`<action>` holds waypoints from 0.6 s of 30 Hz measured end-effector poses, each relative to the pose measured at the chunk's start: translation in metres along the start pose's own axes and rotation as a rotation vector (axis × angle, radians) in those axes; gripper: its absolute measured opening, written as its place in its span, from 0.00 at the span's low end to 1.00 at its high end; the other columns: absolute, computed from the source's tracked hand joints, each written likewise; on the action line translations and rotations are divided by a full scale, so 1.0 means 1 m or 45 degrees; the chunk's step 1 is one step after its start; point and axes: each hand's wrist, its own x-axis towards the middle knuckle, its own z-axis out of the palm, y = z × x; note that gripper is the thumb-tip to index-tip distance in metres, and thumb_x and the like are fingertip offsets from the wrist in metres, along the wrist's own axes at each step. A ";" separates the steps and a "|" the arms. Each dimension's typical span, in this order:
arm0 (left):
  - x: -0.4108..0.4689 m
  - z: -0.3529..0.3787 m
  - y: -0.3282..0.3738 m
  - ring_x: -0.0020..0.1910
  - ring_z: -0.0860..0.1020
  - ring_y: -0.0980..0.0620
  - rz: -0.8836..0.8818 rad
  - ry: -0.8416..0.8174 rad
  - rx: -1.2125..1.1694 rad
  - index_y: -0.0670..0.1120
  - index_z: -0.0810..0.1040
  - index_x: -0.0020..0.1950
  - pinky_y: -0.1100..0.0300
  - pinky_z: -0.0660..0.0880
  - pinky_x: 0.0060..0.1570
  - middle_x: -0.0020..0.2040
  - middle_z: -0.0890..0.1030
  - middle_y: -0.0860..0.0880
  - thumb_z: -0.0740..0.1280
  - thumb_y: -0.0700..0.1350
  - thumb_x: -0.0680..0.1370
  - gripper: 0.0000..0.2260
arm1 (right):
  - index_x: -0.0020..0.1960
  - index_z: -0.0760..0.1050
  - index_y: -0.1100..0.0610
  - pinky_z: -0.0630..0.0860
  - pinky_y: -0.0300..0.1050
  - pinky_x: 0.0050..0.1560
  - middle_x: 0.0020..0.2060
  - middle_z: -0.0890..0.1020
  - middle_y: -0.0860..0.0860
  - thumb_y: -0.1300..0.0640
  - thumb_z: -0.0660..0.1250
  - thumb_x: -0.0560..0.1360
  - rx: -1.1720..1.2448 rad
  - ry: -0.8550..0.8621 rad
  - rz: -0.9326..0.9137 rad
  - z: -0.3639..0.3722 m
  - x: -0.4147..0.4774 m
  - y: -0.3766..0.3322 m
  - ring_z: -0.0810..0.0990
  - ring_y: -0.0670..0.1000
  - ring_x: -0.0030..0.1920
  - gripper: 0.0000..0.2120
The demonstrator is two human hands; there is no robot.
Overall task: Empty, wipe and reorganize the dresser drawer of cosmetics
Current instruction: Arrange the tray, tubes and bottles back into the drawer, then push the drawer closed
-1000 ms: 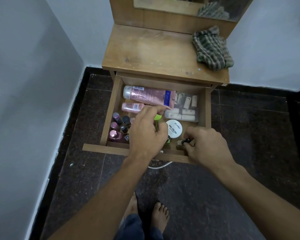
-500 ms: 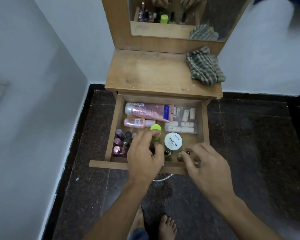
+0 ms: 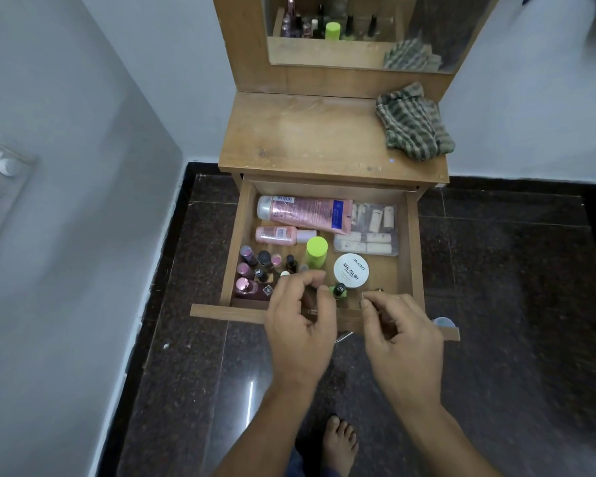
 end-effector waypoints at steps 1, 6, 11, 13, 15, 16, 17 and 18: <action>-0.002 -0.001 0.001 0.43 0.79 0.54 -0.015 -0.007 -0.008 0.48 0.83 0.53 0.57 0.77 0.44 0.46 0.80 0.58 0.66 0.47 0.78 0.08 | 0.50 0.84 0.52 0.77 0.43 0.41 0.39 0.79 0.41 0.60 0.73 0.76 -0.012 -0.007 0.013 0.002 -0.001 0.000 0.78 0.44 0.39 0.04; -0.006 -0.005 -0.002 0.40 0.79 0.52 -0.143 -0.026 -0.137 0.50 0.83 0.52 0.59 0.77 0.40 0.44 0.81 0.55 0.67 0.47 0.78 0.07 | 0.48 0.83 0.53 0.78 0.49 0.40 0.37 0.79 0.43 0.60 0.73 0.76 -0.061 0.042 0.059 0.009 -0.001 -0.007 0.77 0.46 0.39 0.03; -0.008 -0.010 -0.002 0.40 0.79 0.56 -0.196 -0.069 -0.181 0.49 0.83 0.52 0.67 0.74 0.40 0.45 0.81 0.54 0.69 0.41 0.78 0.05 | 0.50 0.84 0.54 0.77 0.41 0.44 0.40 0.81 0.44 0.60 0.72 0.77 0.002 0.159 0.136 0.013 -0.022 -0.020 0.79 0.45 0.40 0.04; -0.014 -0.014 -0.003 0.41 0.79 0.55 -0.182 -0.057 -0.172 0.48 0.83 0.51 0.66 0.75 0.41 0.45 0.82 0.54 0.69 0.41 0.79 0.05 | 0.50 0.84 0.53 0.75 0.38 0.45 0.41 0.81 0.44 0.59 0.71 0.77 0.038 0.230 0.237 0.015 -0.038 -0.025 0.79 0.45 0.40 0.04; -0.024 -0.018 -0.006 0.42 0.80 0.53 -0.173 -0.045 -0.145 0.48 0.82 0.50 0.61 0.77 0.42 0.44 0.81 0.53 0.68 0.41 0.79 0.04 | 0.48 0.83 0.52 0.76 0.40 0.45 0.40 0.82 0.45 0.58 0.71 0.78 0.086 0.267 0.380 0.018 -0.054 -0.028 0.80 0.45 0.40 0.03; -0.030 -0.019 -0.008 0.42 0.79 0.53 -0.175 -0.038 -0.121 0.48 0.82 0.48 0.59 0.77 0.42 0.44 0.81 0.53 0.68 0.42 0.79 0.03 | 0.47 0.83 0.52 0.76 0.42 0.45 0.39 0.82 0.45 0.58 0.71 0.77 0.099 0.274 0.466 0.020 -0.062 -0.028 0.81 0.46 0.40 0.03; -0.039 -0.021 -0.011 0.42 0.79 0.52 -0.188 -0.020 -0.095 0.48 0.81 0.47 0.59 0.76 0.41 0.43 0.81 0.53 0.67 0.43 0.79 0.03 | 0.46 0.82 0.51 0.76 0.43 0.44 0.38 0.83 0.45 0.58 0.70 0.77 0.102 0.273 0.573 0.022 -0.070 -0.028 0.82 0.47 0.40 0.04; -0.047 -0.022 -0.015 0.41 0.79 0.53 -0.226 0.014 -0.076 0.50 0.80 0.46 0.60 0.75 0.41 0.41 0.80 0.52 0.67 0.45 0.79 0.04 | 0.45 0.83 0.50 0.74 0.43 0.44 0.38 0.83 0.45 0.58 0.70 0.77 0.112 0.255 0.704 0.024 -0.076 -0.026 0.82 0.49 0.41 0.04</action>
